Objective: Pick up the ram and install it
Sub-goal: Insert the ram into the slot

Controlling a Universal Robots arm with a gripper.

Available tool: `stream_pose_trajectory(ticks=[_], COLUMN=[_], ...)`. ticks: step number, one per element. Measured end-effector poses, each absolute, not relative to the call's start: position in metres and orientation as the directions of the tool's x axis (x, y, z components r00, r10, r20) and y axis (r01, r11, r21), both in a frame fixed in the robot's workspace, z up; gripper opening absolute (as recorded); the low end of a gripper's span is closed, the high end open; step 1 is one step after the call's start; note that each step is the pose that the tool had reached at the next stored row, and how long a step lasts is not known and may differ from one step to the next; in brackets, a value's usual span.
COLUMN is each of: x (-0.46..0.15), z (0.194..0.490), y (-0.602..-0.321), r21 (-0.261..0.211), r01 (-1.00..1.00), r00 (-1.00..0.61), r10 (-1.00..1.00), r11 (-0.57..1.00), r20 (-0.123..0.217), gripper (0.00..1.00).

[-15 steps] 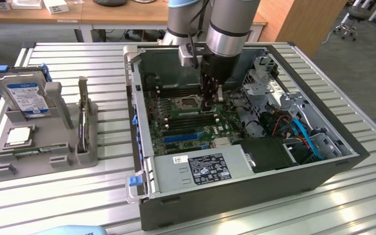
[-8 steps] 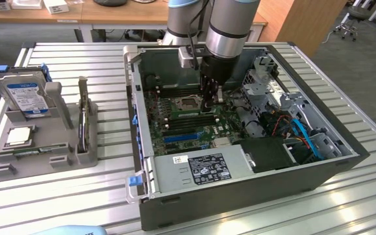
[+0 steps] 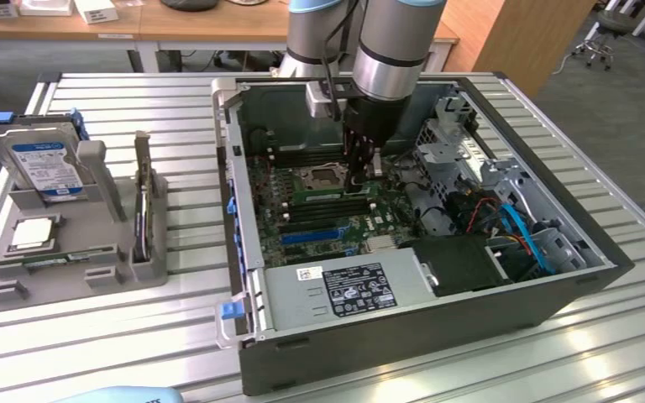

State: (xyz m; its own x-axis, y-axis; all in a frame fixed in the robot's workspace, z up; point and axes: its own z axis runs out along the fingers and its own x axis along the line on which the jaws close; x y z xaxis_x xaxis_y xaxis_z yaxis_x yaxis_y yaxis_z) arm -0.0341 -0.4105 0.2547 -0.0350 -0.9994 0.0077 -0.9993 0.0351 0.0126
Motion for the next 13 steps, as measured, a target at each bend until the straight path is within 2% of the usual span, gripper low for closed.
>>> stream_pose_trajectory(ticks=[13], x=[-0.0340], z=[0.2499], y=[-0.4105], r21=[0.013], r01=[-0.999], r00=[-0.035], r10=[-0.999], r11=[0.035], r20=[-0.005], gripper=[0.11])
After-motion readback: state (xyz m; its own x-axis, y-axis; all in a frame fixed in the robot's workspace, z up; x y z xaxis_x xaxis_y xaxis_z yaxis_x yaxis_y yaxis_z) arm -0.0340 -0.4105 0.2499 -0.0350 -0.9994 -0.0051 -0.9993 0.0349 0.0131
